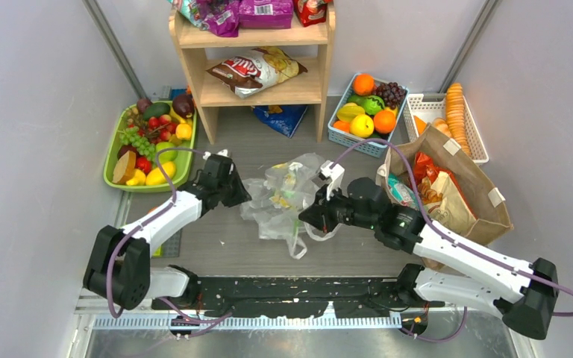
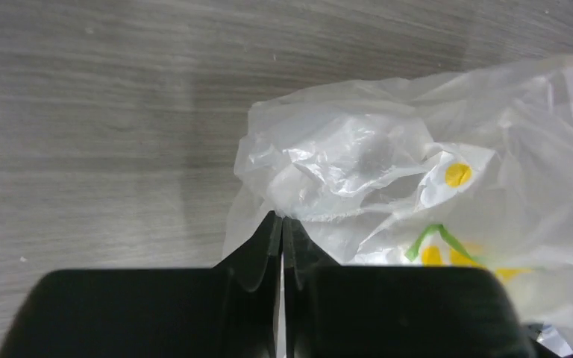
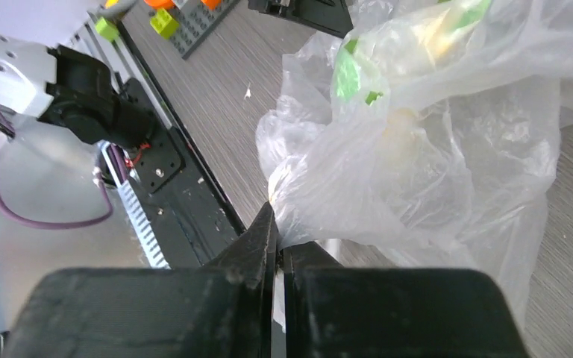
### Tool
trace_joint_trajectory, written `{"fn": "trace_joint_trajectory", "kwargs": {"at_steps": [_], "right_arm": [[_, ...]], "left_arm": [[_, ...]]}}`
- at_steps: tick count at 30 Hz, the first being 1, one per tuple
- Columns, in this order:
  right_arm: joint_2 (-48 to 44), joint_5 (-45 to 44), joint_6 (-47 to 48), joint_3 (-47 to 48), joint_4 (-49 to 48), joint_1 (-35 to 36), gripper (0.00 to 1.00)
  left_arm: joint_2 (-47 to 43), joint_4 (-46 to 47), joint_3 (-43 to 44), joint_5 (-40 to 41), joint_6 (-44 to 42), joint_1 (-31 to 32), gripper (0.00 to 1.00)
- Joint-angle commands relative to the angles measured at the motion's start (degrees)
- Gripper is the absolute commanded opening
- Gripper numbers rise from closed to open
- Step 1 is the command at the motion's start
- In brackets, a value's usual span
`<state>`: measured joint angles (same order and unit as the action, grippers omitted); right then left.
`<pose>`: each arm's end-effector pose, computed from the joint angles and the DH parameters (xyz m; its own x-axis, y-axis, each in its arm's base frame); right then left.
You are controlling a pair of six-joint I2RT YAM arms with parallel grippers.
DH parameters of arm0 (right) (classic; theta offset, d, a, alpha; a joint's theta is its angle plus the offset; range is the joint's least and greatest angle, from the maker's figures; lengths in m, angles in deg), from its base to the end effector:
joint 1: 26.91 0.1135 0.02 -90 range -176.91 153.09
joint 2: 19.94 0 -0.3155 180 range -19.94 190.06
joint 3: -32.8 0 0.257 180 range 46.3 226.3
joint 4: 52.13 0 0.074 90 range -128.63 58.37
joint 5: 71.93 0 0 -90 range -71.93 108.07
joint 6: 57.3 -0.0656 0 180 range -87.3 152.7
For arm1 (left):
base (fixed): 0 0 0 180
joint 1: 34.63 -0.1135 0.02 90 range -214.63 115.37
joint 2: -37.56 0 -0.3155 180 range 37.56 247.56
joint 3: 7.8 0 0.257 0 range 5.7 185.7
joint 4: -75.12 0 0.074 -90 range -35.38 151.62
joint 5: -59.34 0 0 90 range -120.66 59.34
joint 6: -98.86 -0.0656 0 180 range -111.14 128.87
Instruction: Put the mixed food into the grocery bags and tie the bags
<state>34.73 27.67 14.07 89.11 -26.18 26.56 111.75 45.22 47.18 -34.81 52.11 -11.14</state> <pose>0.1227 0.1840 0.3212 -0.5142 -0.1650 -0.8416 -0.7582 0.5461 0.3562 0.2439 -0.1112 0.2271 -0.8072 -0.3943 -0.4393 -0.1538 0.8590 -0.4884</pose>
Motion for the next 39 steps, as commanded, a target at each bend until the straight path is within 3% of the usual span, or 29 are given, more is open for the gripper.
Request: {"fn": "trace_joint_trajectory", "kwargs": {"at_steps": [1,6,9,13,14,17,20,22,26,29,33,39], "right_arm": [[-3.62,-4.49,-4.73,2.22,4.68,-0.69,0.05],[-11.12,-12.52,-10.79,2.2,8.33,-4.69,0.05],[-14.75,-15.35,-15.7,-0.08,8.41,-10.49,0.05],[-15.97,-9.07,-19.2,-4.1,6.34,-19.27,0.05],[-15.12,-7.36,-19.1,-4.96,4.05,-19.94,0.05],[-11.12,-0.79,-19.18,-4.65,0.36,-20.13,0.05],[-5.65,0.35,-21.94,-4.0,-2.17,-20.03,0.05],[-3.5,0.21,-24.31,-3.89,-5.79,-19.72,0.05],[-0.6,-3.78,-26.94,-3.1,-10.7,-17.11,0.05],[1.88,-5.77,-27.01,-1.25,-11.93,-14.66,0.05],[4.6,-6.31,-27.19,0.37,-12.95,-12.75,0.05],[5.08,-5.16,-27.73,0.09,-16.64,-11.22,0.05]], "left_arm": [[0.98,0.78,4.59,1.79,-2.58,-3.25,0.0],[-0.05,-2.7,7.58,2.06,-3.38,-9.37,0.0],[-0.21,-5.31,10.5,7.28,-4.17,-10.62,0.0],[0.24,-7.79,14.24,10.28,-4.68,-11.13,0.0],[0.25,-7.92,15.28,8.78,-5.41,-11.1,0.09],[-0.67,-8.39,18.5,0.69,-9.26,-10.19,0.46],[-4.73,-10.88,19.65,6.95,-12.14,-5.04,0.8],[-7.91,-13.33,19.52,11.9,-13.33,-1.98,0.98],[-15.72,-18.52,16.51,15.27,-12.7,2.22,0.99],[-22.59,-18.3,10.34,12.13,-10.05,6.83,0.95],[-31.1,-12.6,-3.25,5.97,-1.39,12.9,0.83],[-33.42,-4.48,-16.21,5.72,3.81,15.18,0.82]]}}
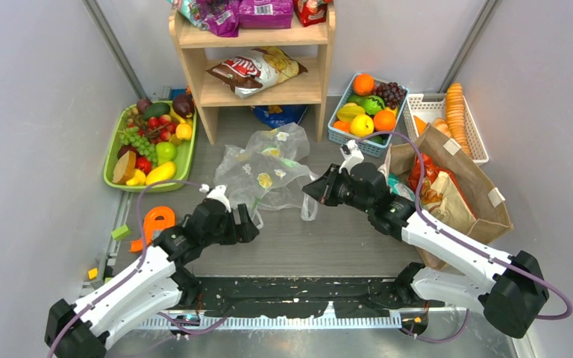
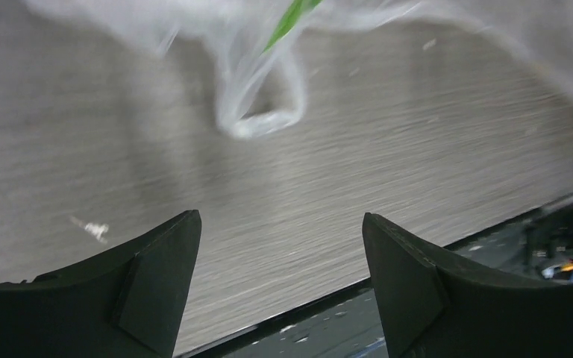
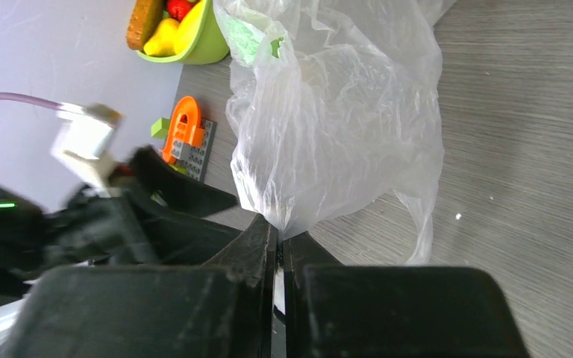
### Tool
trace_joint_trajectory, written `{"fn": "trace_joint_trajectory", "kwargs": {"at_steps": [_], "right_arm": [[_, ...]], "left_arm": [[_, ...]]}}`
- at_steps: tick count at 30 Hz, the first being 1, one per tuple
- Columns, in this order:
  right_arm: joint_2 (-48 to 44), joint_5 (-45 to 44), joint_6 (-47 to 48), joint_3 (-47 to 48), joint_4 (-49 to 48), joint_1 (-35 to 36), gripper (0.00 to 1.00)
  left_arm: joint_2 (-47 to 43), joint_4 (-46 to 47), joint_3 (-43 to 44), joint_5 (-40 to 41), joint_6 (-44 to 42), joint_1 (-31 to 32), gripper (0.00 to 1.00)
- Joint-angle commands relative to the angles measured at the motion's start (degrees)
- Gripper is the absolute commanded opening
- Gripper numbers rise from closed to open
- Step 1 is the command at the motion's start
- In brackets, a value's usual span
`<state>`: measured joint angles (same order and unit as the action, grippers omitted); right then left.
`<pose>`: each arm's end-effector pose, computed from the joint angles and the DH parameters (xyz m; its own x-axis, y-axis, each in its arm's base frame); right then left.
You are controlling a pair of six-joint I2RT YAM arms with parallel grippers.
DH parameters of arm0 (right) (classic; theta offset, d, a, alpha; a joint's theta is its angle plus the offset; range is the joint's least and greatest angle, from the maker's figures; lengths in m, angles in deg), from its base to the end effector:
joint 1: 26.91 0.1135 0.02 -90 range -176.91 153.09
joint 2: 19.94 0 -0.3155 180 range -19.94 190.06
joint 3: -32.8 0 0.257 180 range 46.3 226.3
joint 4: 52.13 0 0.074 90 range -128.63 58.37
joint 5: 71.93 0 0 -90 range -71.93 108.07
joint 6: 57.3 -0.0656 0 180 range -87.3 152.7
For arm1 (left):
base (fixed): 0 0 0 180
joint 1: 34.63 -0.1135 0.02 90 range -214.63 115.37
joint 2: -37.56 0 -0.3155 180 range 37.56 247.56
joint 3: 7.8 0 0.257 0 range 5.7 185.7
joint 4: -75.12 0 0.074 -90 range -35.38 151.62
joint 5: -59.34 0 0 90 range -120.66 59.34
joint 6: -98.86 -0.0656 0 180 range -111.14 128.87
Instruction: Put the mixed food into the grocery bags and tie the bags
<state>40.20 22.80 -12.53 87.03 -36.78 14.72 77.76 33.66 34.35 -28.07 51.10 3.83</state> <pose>0.1821 0.1691 0.3101 -0.7017 0.3229 -0.6351 -0.3143 0.6597 0.6827 0.1142 -0.0869 0.2371 -0.7682 -0.2475 -0.5905 0.1049 0.8612 -0.4974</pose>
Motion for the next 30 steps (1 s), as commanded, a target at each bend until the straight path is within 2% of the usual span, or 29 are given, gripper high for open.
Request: {"fn": "trace_joint_trajectory", "kwargs": {"at_steps": [1,5,10,16,25,28,30], "right_arm": [[-0.47,0.0,-1.24,2.03,-6.36,0.64,0.05],[-1.27,1.16,-1.19,1.86,-6.84,0.63,0.05],[-2.57,0.9,-1.19,0.75,-6.89,0.64,0.05],[-3.38,1.73,-0.49,0.8,-6.3,0.65,0.05],[-4.06,2.41,-1.13,-0.69,-6.22,0.65,0.05],[-4.5,2.64,-1.59,-1.59,-6.61,0.6,0.05],[-4.79,3.02,-2.02,-1.75,-6.55,0.69,0.05]], "left_arm": [[1.82,6.77,-3.3,-0.57,4.52,0.14,0.8],[7.07,5.56,-2.59,4.78,4.07,-0.19,0.71],[12.7,12.4,-4.27,4.37,4.35,-1.74,0.62],[19.52,15.45,-2.17,5.9,3.65,-2.01,0.55],[27.48,26.82,-1.1,1.23,4.09,-0.73,0.56],[30.11,28.36,-0.64,3.59,4.74,-0.64,0.5],[31.75,30.3,-0.39,5.68,5.23,-0.62,0.4]]}}
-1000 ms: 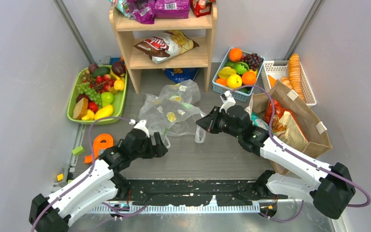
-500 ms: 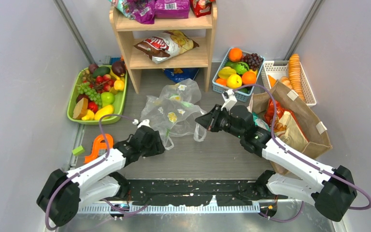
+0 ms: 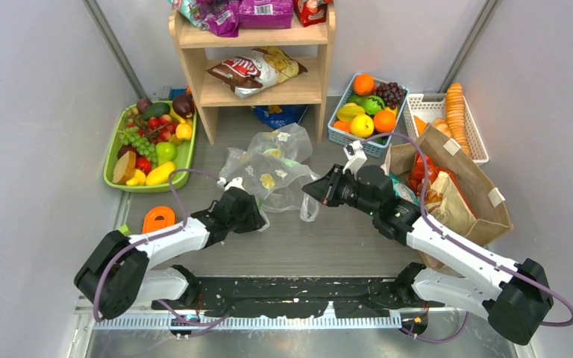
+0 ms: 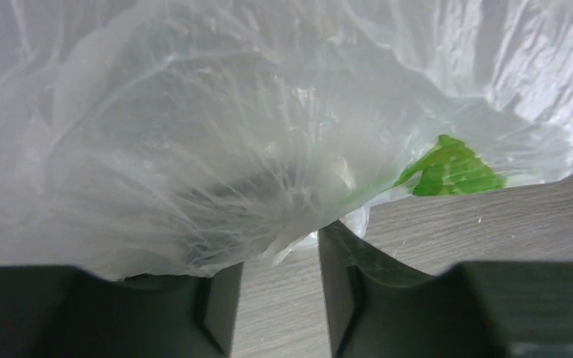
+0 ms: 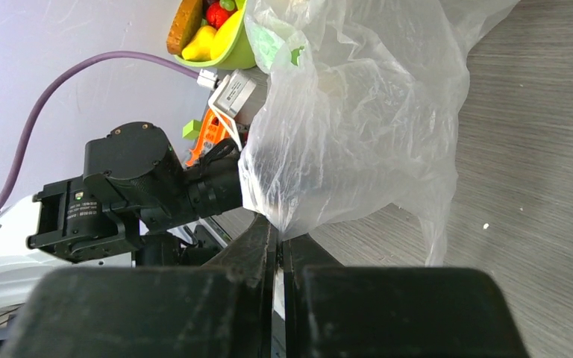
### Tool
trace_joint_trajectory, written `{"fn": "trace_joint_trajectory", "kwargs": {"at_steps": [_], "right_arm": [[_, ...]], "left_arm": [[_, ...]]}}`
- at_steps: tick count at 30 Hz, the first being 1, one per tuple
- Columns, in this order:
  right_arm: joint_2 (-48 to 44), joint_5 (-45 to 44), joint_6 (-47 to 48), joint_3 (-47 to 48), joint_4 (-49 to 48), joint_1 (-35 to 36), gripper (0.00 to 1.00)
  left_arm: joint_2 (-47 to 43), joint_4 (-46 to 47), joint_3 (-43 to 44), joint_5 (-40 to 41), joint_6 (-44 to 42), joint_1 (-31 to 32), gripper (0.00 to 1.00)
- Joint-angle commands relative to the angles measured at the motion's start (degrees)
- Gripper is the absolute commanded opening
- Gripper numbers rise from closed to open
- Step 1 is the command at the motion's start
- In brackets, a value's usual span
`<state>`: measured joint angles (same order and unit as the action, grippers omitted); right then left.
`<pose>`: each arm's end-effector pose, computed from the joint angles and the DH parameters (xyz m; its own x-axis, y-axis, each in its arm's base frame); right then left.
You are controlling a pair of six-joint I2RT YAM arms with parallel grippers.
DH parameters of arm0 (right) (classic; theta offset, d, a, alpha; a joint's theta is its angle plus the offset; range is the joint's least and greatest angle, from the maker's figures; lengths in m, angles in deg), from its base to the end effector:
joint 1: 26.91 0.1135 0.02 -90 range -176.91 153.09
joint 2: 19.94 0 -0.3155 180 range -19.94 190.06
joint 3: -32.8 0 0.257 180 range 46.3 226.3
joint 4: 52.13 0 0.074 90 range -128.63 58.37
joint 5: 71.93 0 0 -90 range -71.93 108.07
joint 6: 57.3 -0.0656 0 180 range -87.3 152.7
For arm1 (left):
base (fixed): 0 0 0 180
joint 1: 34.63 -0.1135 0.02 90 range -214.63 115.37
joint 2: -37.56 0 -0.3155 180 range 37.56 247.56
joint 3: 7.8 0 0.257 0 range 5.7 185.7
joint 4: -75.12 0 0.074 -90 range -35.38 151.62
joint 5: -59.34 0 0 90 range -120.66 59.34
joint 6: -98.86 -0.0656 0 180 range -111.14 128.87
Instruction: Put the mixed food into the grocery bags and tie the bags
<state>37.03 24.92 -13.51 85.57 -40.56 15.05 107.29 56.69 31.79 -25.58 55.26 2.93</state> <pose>0.1719 0.1651 0.3214 -0.6807 0.3518 -0.6426 -0.3726 0.5890 0.7171 0.1820 -0.1326 0.1759 -0.8160 -0.2825 -0.5044 -0.0437 0.9001 -0.4334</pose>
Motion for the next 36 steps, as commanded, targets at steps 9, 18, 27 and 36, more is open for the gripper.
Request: {"fn": "trace_joint_trajectory", "kwargs": {"at_steps": [9,18,27,36], "right_arm": [[-8.11,-9.94,1.22,0.01,8.58,-0.85,0.05],[-7.97,-20.73,18.57,6.73,28.1,-9.75,0.05],[-2.75,-1.15,38.69,17.29,33.28,-9.33,0.7],[-0.96,-2.03,49.21,21.27,29.53,5.66,0.86]], "left_arm": [[-5.94,2.97,0.32,16.11,-1.75,0.87,0.0],[-16.72,-44.81,22.11,18.18,-17.05,0.85,0.0],[-20.34,-50.82,32.16,8.03,-20.61,0.88,0.0],[-16.98,-52.47,38.5,-0.99,-23.59,0.85,0.0]]}}
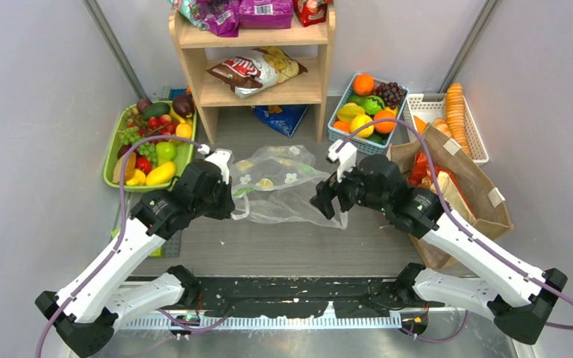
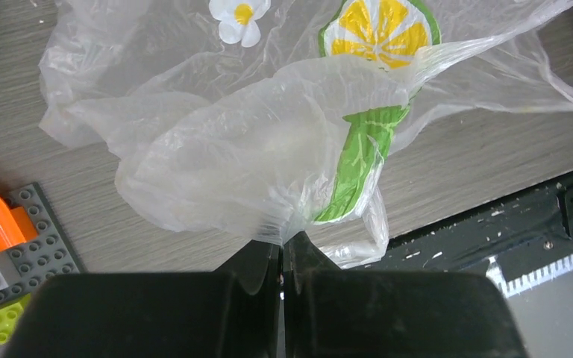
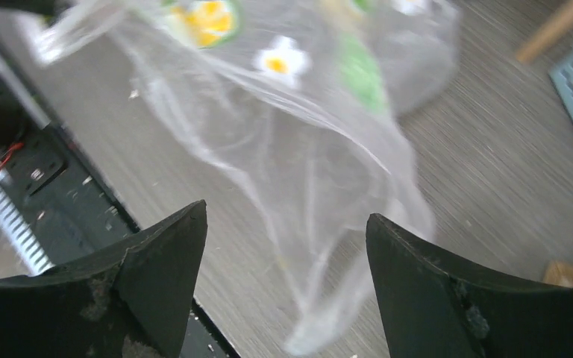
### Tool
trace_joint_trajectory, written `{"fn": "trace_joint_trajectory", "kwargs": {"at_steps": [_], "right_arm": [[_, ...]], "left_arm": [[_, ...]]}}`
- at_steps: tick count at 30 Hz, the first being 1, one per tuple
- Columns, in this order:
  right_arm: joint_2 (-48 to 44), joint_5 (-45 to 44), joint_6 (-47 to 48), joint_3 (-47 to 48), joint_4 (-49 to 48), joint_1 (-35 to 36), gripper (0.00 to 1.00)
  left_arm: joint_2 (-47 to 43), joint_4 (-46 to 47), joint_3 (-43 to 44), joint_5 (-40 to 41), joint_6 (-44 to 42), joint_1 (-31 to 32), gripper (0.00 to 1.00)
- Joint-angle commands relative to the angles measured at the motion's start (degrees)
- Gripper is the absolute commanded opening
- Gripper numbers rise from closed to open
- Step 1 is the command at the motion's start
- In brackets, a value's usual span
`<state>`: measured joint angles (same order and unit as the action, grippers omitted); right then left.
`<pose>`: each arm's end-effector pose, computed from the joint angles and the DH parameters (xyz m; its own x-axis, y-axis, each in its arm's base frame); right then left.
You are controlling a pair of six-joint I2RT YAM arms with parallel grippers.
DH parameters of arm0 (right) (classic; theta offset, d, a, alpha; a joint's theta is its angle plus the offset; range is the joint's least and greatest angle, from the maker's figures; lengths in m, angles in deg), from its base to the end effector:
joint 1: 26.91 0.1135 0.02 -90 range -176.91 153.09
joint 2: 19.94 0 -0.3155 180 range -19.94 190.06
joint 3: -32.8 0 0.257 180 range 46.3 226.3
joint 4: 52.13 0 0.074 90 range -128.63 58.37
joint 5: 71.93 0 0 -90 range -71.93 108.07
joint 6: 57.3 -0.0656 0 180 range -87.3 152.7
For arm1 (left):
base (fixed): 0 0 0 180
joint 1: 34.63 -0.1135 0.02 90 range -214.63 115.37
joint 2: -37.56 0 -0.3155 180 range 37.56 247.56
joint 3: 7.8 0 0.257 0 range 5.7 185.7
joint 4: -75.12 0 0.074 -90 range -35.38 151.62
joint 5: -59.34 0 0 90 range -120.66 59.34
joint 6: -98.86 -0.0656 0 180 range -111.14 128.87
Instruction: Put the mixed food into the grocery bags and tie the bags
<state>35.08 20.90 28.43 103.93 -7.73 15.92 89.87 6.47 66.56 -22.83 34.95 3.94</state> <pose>0.1510 0.1444 0.3772 -0.3995 -0.2690 -0.8764 -0.6830 0.7250 0.0889 0.1313 -0.0933 0.3587 -0.7496 0.0405 -0.6606 0.2392 0.9473 -0.2133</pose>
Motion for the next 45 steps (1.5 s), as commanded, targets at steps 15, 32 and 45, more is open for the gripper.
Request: {"fn": "trace_joint_trajectory", "kwargs": {"at_steps": [15,32,45], "right_arm": [[13.77,2.59,22.4,11.46,-10.53,16.02,0.98],[23.38,4.56,15.22,8.29,-24.82,18.87,0.31],[21.71,4.98,-4.0,14.25,-20.67,16.53,0.05]], "left_arm": [[2.49,-9.67,12.56,-13.84,-8.44,-0.16,0.0],[2.53,-10.56,14.91,-16.75,-11.24,-0.14,0.0],[-6.26,-4.73,13.02,12.3,-7.27,-0.11,0.63]]}}
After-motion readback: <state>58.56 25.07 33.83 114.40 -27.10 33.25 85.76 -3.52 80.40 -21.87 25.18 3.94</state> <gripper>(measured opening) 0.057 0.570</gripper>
